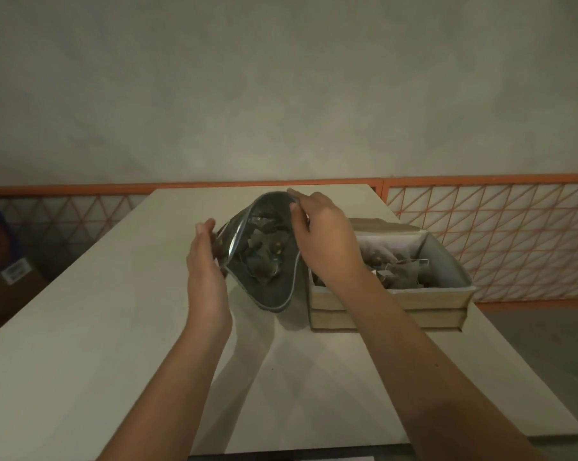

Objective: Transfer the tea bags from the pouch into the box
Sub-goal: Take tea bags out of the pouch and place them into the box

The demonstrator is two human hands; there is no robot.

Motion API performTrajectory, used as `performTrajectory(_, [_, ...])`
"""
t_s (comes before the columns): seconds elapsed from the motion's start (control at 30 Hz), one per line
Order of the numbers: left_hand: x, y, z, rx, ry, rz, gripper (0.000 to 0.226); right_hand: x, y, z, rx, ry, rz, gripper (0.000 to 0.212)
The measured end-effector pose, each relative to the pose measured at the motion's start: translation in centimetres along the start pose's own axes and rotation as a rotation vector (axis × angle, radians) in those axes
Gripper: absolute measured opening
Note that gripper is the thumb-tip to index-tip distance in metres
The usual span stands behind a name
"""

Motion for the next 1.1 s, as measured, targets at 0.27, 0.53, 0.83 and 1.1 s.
performTrajectory(0.27, [-7.3,-1.2,1.8,-0.1,0.561,0.317,0.057,-1.7,-0.3,-0.1,-0.008,0.094,0.031,0.035])
performTrajectory(0.53, [-7.4,-2.8,3.9,-0.308,0.796,0.375,0.072,-1.4,-0.8,0.0,-0.023,0.046,0.018,0.034])
performTrajectory(0.83, [-3.9,-4.9,1.3,-0.441,0.64,0.444,0.064,-3.9,0.9,0.1,0.102,0.138,-0.089,0.038])
performTrajectory(1.1, [-3.0,-6.0,0.2,-0.509,0.614,0.466,0.066,-4.1,1.3,0.4,0.168,0.174,-0.069,0.042])
Point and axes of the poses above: each hand's wrist, its own z-axis away from the middle knuckle, its own y-axis out of the back of the hand, x = y × z, the point moved 10 cm from there along -z, towards the middle knuckle, and after that the axes turned 3 degrees about z, right-handed, at the moved point
